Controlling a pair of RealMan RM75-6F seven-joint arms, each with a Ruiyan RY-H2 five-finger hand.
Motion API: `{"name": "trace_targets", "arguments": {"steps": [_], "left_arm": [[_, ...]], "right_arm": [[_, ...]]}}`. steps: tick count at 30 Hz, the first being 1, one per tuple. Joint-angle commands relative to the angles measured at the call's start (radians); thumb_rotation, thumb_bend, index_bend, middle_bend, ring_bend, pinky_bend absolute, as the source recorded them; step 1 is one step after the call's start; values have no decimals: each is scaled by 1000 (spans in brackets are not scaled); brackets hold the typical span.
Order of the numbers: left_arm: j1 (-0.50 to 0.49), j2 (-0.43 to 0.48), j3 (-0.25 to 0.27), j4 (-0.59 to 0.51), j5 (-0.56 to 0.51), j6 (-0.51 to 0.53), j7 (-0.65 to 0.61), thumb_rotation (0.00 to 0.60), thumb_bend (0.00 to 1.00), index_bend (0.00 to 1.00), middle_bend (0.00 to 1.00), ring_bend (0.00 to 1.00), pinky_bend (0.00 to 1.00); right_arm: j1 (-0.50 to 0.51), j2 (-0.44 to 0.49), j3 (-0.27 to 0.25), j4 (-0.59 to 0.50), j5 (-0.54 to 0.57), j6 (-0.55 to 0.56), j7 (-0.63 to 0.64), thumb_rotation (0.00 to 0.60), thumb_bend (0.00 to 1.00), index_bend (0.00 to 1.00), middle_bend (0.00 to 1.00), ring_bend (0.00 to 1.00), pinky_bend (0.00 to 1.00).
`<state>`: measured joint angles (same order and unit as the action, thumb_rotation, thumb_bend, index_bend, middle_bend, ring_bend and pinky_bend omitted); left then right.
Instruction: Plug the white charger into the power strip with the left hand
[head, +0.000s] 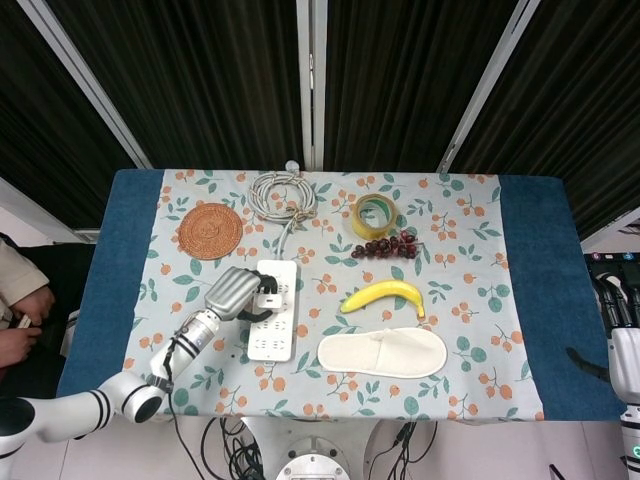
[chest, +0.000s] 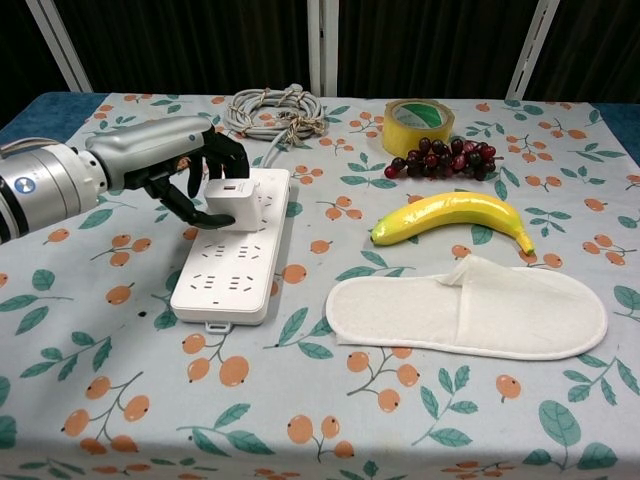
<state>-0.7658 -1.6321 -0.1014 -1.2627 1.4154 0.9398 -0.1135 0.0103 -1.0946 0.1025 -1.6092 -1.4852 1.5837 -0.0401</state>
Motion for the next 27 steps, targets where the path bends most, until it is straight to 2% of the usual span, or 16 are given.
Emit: {"name": "trace_targets", "arguments": {"steps": [1,11,21,27], "left_arm": [[0,14,0,-25,-16,-13,35,600,369,380,478,393,515],[4,37,-5,-88,-47,-20,105,600,362,328,431,358,491],[1,80,4,-169,-71,-45,185,600,362,247,338,275,440],[7,116,-1,-233,-79,-26,231,600,361,214,317,258,424]], "right_arm": [[-1,-1,0,1,1,0,1,600,16,0,120,0,0],[-3,-5,-1,13,-3,3,17,600,16,0,127,0,0],[-5,-8,-1,25,-7,10,33,600,18,0,127,0,0],[-9,-8,-1,32,-11,16,45,600,21,0,127,0,0]]}}
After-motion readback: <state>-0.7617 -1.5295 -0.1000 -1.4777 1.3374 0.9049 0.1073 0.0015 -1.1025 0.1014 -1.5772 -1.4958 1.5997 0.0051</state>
